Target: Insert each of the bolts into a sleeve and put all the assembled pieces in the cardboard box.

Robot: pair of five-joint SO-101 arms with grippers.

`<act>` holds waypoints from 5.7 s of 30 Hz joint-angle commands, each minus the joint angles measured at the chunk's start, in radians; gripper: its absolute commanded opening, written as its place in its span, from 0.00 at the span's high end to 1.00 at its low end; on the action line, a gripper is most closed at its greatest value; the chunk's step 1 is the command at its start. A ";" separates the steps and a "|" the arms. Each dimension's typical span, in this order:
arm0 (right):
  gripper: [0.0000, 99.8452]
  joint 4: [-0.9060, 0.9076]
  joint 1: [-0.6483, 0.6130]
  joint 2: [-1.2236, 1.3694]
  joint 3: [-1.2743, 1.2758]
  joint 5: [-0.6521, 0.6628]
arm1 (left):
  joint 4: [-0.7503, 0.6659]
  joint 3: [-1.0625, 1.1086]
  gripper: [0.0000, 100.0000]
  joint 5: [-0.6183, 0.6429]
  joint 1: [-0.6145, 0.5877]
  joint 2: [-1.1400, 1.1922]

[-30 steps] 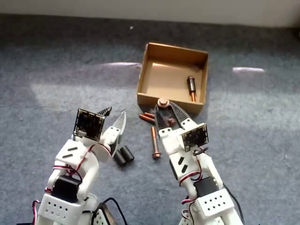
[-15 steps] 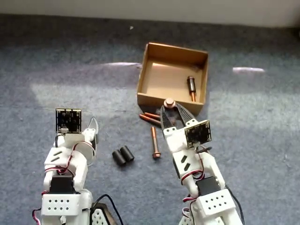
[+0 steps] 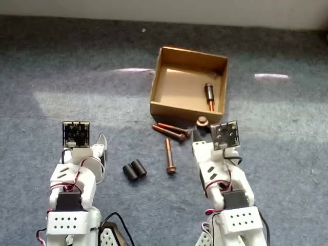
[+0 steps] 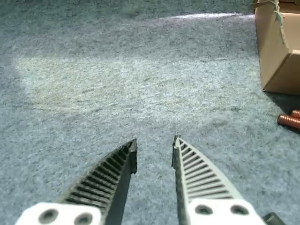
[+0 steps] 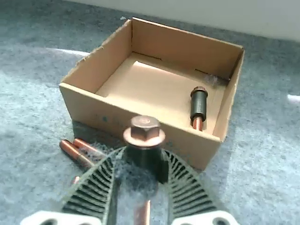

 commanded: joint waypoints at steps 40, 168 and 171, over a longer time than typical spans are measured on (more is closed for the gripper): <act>0.99 -0.274 0.102 1.446 -1.023 0.069 | -0.031 0.028 0.91 -0.014 -0.012 -0.012; 0.99 0.857 0.015 0.987 -0.773 -0.190 | -0.028 0.028 0.92 -0.014 -0.012 -0.012; 0.99 0.869 0.013 0.837 -0.771 -0.190 | -0.028 0.028 0.91 -0.014 -0.012 -0.012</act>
